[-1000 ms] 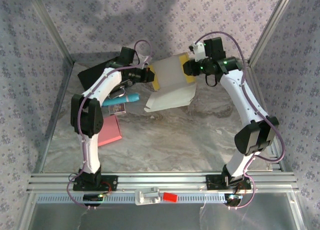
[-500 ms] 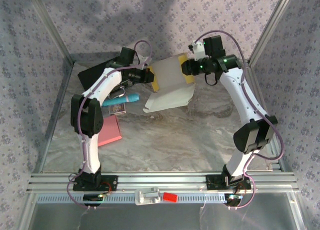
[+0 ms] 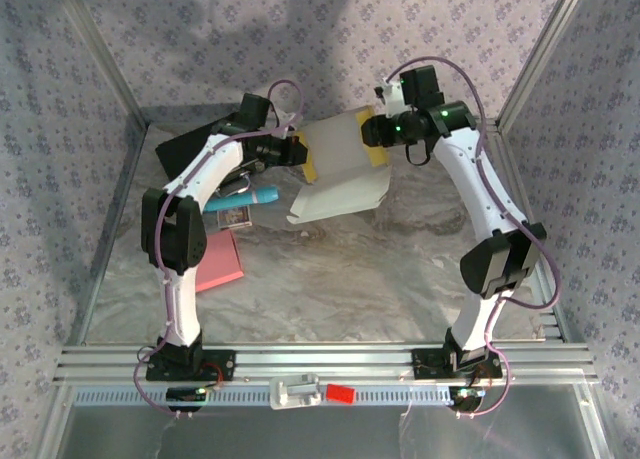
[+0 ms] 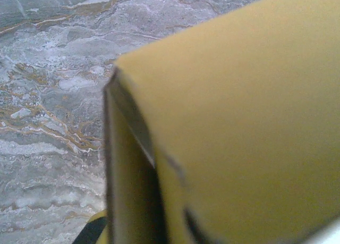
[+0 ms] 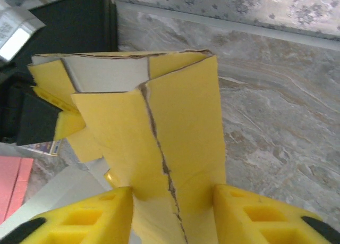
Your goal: Fold the paper box
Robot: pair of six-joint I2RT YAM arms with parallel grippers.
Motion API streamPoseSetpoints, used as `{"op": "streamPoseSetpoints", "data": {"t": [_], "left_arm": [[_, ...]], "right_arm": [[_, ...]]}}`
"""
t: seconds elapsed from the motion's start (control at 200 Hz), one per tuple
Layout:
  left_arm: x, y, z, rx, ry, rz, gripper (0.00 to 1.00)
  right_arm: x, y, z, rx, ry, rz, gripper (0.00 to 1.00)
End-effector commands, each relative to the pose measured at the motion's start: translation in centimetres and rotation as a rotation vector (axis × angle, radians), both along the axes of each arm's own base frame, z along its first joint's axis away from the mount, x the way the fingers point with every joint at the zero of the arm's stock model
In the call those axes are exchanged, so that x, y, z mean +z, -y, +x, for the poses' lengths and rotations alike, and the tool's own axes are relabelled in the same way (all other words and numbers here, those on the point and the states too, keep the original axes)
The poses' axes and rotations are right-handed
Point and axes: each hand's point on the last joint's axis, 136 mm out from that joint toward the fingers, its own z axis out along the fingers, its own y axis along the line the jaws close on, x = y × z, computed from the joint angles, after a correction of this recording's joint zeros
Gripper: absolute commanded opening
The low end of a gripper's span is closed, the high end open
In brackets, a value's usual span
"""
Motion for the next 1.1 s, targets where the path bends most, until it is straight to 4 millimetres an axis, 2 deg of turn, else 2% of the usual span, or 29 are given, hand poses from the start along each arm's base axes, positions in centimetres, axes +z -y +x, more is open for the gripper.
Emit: {"op": "streamPoseSetpoints", "data": {"t": [0.0, 0.22, 0.36, 0.415, 0.505, 0.75, 0.85, 0.865, 0.954, 1.094], "left_arm": [[4.4, 1.1, -1.0, -0.056, 0.088, -0.047, 0.0], [4.5, 1.4, -1.0, -0.061, 0.086, -0.051, 0.0], [4.4, 1.6, -1.1, -0.067, 0.083, -0.049, 0.0], [4.3, 1.7, -1.1, -0.068, 0.08, -0.048, 0.0], [4.3, 1.7, -1.2, -0.067, 0.077, -0.045, 0.0], [4.3, 1.9, -1.3, -0.061, 0.07, -0.039, 0.0], [4.1, 1.8, -1.2, -0.056, 0.069, -0.034, 0.0], [5.0, 2.0, -1.0, -0.057, 0.089, -0.043, 0.0], [4.8, 2.1, -1.0, -0.059, 0.087, -0.042, 0.0], [4.8, 2.3, -1.0, -0.062, 0.087, -0.041, 0.0]], "right_arm": [[-0.6, -0.1, 0.3, -0.039, 0.015, -0.109, 0.4], [-2.2, 1.2, 1.3, -0.16, 0.037, -0.292, 0.29], [-2.8, 1.6, 1.9, -0.222, 0.042, -0.343, 0.16], [-2.7, 1.8, 2.0, -0.242, 0.046, -0.356, 0.07], [-2.5, 2.3, 2.3, -0.273, 0.055, -0.391, 0.0], [-3.0, 2.7, 2.3, -0.304, 0.038, -0.429, 0.0], [-3.3, 2.7, 2.3, -0.301, 0.025, -0.432, 0.09], [-3.3, 2.8, 2.3, -0.302, 0.024, -0.432, 0.11], [-3.6, 2.9, 2.5, -0.306, 0.011, -0.427, 0.22], [-3.9, 3.4, 2.7, -0.312, -0.003, -0.417, 0.24]]}}
